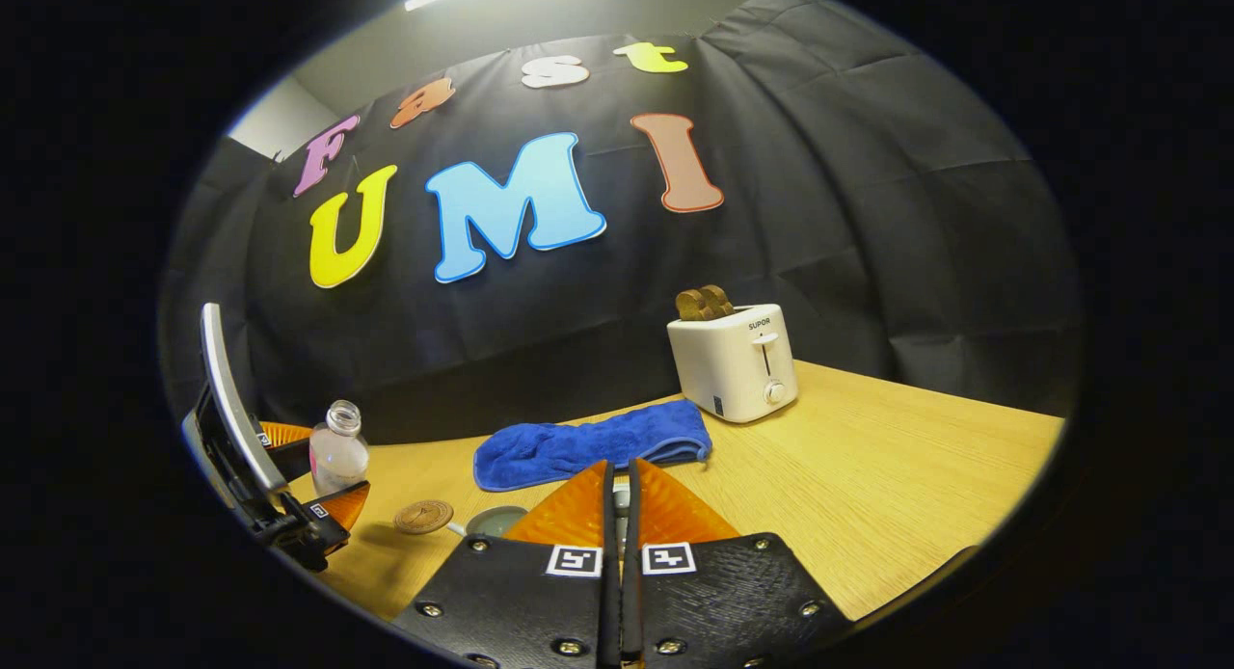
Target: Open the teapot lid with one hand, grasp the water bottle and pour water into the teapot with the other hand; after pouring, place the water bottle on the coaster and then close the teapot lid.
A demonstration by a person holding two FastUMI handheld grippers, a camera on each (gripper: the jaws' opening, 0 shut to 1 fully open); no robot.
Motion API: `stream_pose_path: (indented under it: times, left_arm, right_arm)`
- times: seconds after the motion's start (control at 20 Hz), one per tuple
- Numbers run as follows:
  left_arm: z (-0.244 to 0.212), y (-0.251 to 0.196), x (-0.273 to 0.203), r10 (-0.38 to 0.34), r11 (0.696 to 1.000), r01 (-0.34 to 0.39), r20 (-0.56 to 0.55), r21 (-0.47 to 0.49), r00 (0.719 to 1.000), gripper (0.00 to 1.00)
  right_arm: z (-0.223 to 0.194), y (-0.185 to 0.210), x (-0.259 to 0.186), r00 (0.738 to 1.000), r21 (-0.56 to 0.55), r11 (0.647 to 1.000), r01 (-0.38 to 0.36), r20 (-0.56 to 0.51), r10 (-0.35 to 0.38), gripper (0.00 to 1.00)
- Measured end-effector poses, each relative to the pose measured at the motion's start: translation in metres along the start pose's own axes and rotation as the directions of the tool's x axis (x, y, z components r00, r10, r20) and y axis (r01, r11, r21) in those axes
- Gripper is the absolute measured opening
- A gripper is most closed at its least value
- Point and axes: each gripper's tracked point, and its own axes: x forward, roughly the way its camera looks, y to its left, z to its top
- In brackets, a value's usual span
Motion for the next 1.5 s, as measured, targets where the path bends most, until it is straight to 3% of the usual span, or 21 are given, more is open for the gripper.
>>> stream_pose_path:
  times: [0.25,0.75,1.15,1.5]
  left_arm:
    - [0.016,-0.014,0.005,-0.041,0.988,0.039,0.014,0.147,0.999,0.88]
    - [0.033,-0.025,0.014,-0.059,0.917,0.045,0.023,0.396,0.998,0.88]
    - [0.038,-0.026,0.019,-0.063,0.824,0.041,0.02,0.565,0.998,0.87]
    - [0.044,-0.028,0.023,-0.059,0.754,0.024,0.032,0.657,0.998,0.87]
  right_arm:
    - [0.0,-0.003,-0.005,1.0,0.036,0.999,-0.006,0.008,0.005,0.01]
    - [0.008,-0.002,-0.015,0.999,0.024,1.0,0.003,0.053,-0.005,0.01]
    - [0.011,-0.005,-0.016,0.998,0.04,0.999,0.011,0.068,-0.014,0.01]
    - [0.011,-0.003,-0.019,0.998,0.049,0.999,0.0,0.067,-0.003,0.01]
